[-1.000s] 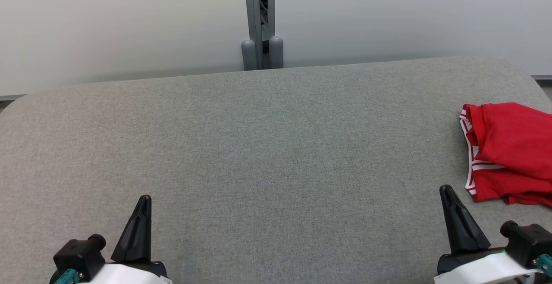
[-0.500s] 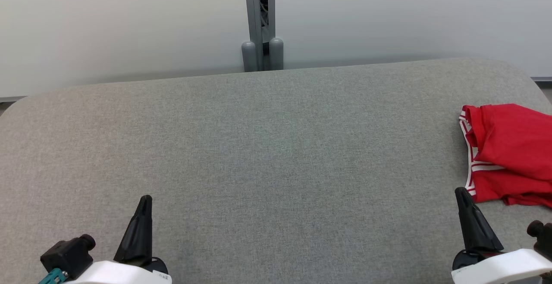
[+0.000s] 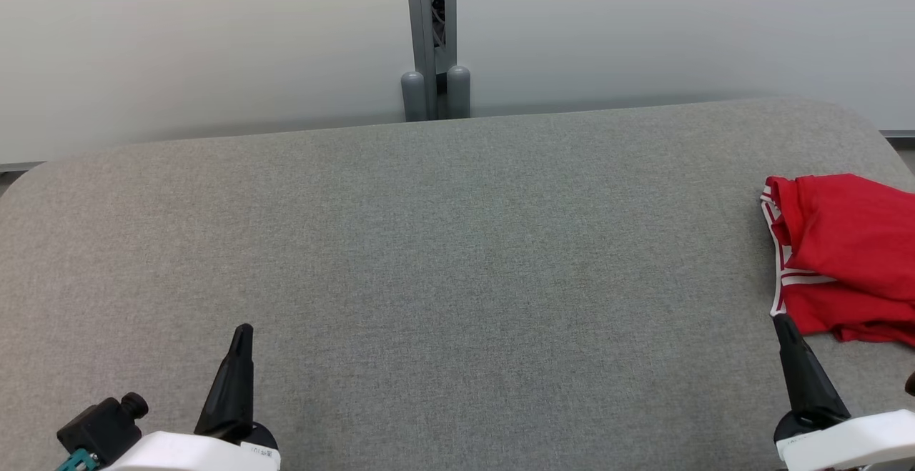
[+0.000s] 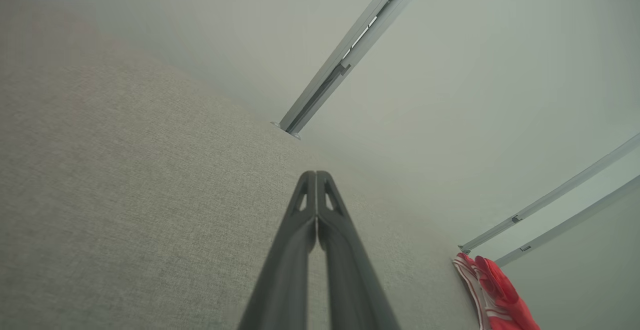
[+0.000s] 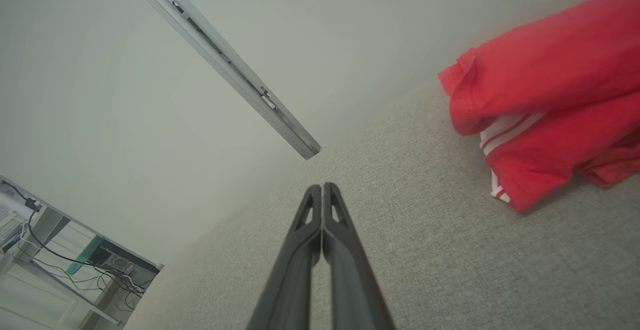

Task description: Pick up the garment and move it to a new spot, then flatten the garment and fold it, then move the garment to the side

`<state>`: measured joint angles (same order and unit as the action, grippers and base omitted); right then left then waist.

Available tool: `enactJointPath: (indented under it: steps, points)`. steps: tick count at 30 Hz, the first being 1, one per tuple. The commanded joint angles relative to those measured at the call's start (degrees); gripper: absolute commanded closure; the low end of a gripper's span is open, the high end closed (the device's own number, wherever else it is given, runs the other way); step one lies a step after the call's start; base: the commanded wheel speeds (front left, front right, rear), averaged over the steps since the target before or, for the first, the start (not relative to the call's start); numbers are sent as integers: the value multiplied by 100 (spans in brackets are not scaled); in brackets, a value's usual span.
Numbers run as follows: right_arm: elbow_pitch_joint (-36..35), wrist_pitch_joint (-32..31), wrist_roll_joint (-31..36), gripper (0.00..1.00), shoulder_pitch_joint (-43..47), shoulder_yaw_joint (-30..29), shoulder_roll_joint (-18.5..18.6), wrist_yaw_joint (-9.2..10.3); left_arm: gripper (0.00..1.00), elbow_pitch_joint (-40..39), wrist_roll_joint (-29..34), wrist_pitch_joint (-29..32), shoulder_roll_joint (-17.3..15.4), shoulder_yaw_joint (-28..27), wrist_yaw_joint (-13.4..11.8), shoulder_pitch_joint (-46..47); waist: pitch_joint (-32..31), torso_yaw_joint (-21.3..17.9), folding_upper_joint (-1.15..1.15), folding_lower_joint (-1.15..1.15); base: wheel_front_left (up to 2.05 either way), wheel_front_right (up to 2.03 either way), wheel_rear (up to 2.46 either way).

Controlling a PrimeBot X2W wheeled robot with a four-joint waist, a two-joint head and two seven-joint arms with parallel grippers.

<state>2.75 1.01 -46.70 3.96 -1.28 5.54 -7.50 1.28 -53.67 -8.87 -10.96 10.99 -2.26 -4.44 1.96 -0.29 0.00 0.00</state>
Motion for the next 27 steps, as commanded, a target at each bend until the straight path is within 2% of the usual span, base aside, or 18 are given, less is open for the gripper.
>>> enactJointPath:
  steps: [1,27]
  points:
    - [-45,-55,-231,100,-108,-49,64,0,100,-48,-170,10,-3,-68,62,38,-3,1,0,0,0,0,0]
    - [115,-548,-2027,100,-148,-389,112,0,100,-7,-1557,140,278,-268,408,-7,-54,9,0,0,0,0,0]
